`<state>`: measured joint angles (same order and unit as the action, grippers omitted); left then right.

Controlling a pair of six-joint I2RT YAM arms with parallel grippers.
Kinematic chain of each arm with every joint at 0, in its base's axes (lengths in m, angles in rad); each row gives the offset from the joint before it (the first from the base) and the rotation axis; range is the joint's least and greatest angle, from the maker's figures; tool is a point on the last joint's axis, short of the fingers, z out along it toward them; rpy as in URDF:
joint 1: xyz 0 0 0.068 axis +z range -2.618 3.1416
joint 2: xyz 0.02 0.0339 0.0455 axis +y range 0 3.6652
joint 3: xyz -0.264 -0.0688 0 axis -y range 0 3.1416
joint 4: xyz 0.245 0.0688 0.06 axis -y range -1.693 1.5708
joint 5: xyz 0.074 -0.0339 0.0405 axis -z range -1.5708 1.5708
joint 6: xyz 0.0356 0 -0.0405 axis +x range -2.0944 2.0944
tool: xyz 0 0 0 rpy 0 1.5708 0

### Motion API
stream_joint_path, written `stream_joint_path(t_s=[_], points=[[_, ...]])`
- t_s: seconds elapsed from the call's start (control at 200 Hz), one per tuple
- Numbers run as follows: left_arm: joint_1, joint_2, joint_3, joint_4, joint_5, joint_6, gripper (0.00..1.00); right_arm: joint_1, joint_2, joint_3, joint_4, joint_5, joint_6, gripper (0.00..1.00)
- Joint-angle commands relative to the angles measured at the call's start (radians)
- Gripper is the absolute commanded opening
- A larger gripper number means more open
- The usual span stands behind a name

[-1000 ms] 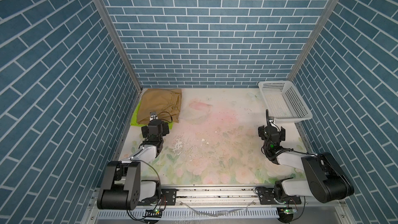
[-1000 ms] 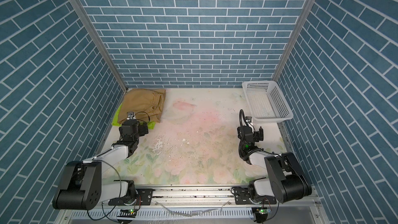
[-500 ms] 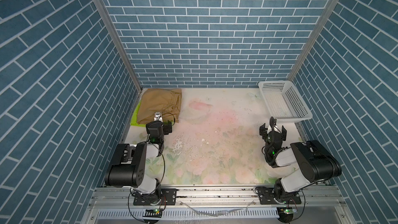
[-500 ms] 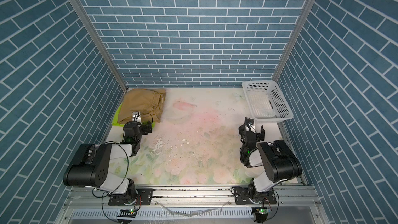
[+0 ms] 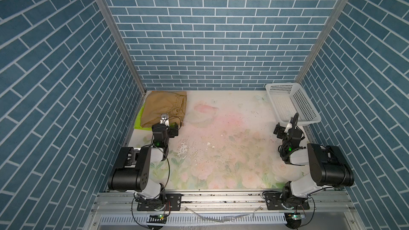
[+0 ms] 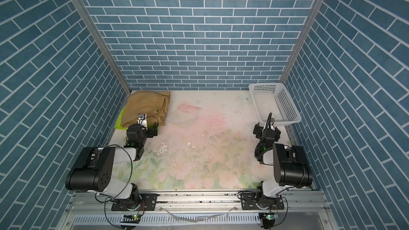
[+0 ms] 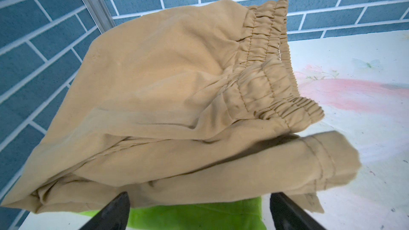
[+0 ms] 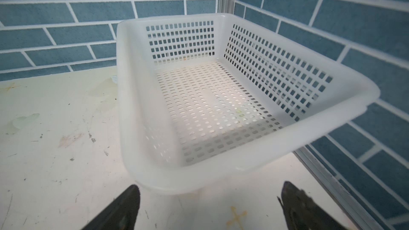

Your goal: Fold and stack the shorts

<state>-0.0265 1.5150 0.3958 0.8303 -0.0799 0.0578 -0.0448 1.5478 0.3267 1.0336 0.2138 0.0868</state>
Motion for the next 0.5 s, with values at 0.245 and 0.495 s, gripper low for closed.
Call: stream_joint_path(t_s=[0.245,0.495], points=[[-0.004,0.010,-0.004,0.020,0.013,0.007,1.00,0.002,-0.008,0.048,-0.136,-0.100,-0.007,0.99],[-0.004,0.009,-0.003,0.021,0.013,0.008,0.99,0.003,-0.008,0.050,-0.138,-0.101,-0.007,0.99]])
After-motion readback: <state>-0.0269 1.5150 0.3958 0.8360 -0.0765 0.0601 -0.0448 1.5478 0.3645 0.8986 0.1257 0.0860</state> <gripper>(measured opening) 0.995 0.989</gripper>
